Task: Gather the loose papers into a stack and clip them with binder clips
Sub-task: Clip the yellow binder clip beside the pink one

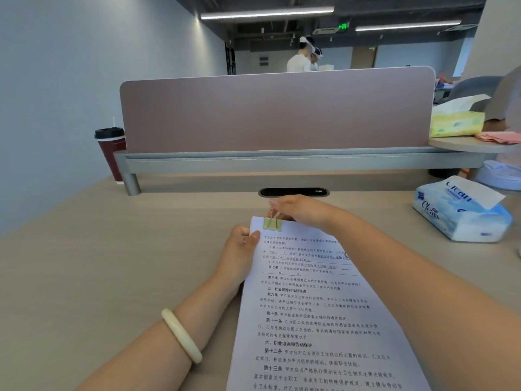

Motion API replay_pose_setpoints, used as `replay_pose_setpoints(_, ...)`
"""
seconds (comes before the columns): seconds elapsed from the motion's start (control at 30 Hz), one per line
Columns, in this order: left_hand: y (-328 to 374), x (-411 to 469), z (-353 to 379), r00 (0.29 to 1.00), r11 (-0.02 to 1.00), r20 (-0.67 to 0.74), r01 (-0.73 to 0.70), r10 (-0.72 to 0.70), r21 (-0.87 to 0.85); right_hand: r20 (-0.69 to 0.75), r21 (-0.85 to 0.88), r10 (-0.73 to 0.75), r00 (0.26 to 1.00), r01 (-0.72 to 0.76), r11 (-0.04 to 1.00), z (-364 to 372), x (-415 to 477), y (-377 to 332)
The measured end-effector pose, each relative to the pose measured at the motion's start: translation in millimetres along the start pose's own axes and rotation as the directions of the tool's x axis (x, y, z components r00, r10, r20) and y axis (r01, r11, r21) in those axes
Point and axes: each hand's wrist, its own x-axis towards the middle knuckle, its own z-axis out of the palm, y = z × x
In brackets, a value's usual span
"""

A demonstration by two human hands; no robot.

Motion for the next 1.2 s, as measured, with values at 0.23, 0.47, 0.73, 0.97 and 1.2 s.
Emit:
replay_pose_setpoints(0.23, -4, 0, 0, 1.0, 1.0, 0.005, 0.012, -0.012, -0.01, 0.194, -0.01, -0.028, 0.981, 0.031, 0.999, -10, -11, 2)
replay_pose_setpoints(0.47, 0, -2, 1, 0.999, 1.0, 0.035, 0.0, -0.001, 0.031, 0.137, -0.364, -0.11, 0.984, 0.154, 0.919, 12, 1, 0)
replay_pose_setpoints(0.73, 4, -11, -4, 0.988, 0.972, 0.154, -0.069, 0.034, 0.226, 0.054, -0.204, -0.163, 0.985, 0.171, 0.964, 9, -3, 3)
replay_pose_setpoints(0.97, 9, -15, -10, 0.995, 0.992, 0.089, -0.053, 0.043, 0.111, -0.601, -0.074, -0.082, 0.795, 0.046, 0.996, -7, -37, 39)
replay_pose_setpoints(1.2, 20, -12, -11, 0.999, 0.999, -0.048, 0.003, -0.004, -0.033, -0.194, 0.562, 0.32, 0.927, -0.162, 0.811, 3, -106, 93)
